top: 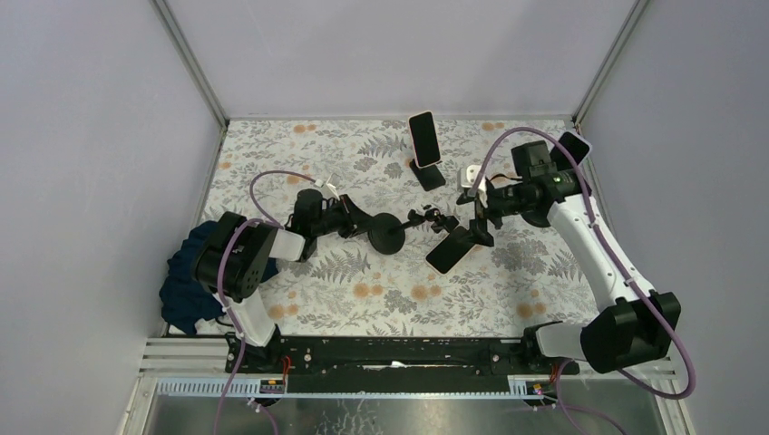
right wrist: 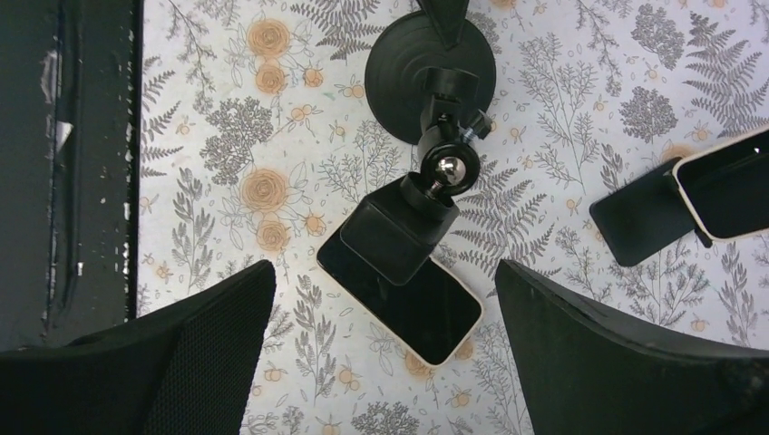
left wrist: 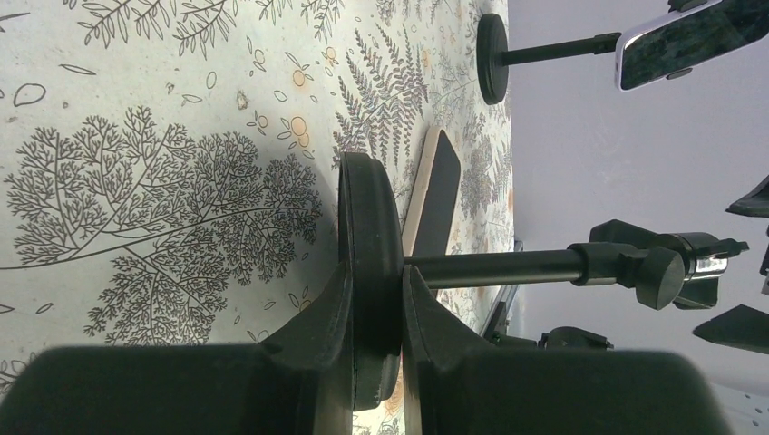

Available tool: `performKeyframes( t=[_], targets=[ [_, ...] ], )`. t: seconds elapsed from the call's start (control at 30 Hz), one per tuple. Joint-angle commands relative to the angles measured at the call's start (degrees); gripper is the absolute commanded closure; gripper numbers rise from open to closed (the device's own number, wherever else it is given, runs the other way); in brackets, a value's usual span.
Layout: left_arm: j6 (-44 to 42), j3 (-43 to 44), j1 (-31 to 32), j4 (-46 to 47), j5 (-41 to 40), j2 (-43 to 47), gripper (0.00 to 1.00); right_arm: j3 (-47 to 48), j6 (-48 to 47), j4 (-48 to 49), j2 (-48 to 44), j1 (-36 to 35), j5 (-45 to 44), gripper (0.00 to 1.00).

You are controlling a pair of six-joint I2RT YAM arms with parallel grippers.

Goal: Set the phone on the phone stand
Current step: Place the phone at the center of the board.

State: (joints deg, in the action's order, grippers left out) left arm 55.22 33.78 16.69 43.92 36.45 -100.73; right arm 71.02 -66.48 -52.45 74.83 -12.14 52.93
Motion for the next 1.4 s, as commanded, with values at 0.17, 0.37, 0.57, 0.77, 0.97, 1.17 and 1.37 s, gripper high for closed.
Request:
performKeyframes(
  t=[0.17, 0.37, 0.57, 0.77, 0.97, 1.17, 1.37],
  targets=[
    [-5.74, -0.95, -1.49, -7.05, -2.3, -3.35, 1.0, -4.44, 19.45, 17.32, -0.11, -9.37, -11.87, 0.04],
    [-5.91, -1.34, -1.81, -6.68, -2.0, -3.4, 1.0, -2.99, 30.12, 20.46, 0.94, -9.48, -16.23, 0.22],
    [-5.74, -1.79, -2.23, -5.87, -1.74, -3.81, 1.0, -1.29, 31.64, 13.25, 4.06, -9.13, -14.47, 0.45],
    [-5.83, -1.62, -2.46, -5.86, -1.6, -4.04, 1.0, -1.42, 34.91, 11.94, 5.54, -3.96, -5.93, 0.66],
    [-5.76, -1.4, -2.63, -5.79, -1.14, -4.06, 1.0, 1.98, 35.38, 5.91, 13.87, 0.2, 3.19, 0.78],
    [-5.47, -0.85, -2.86, -5.86, -0.18, -4.3, 0.86, 5.03, 32.79, -1.06, 22.42, 0.2, 12.42, 0.83],
    [-6.88, -0.07, -2.98, -9.14, -2.26, -2.87, 0.71, 6.08, 33.77, -2.58, 24.7, 0.19, 19.8, 0.84]
  ],
)
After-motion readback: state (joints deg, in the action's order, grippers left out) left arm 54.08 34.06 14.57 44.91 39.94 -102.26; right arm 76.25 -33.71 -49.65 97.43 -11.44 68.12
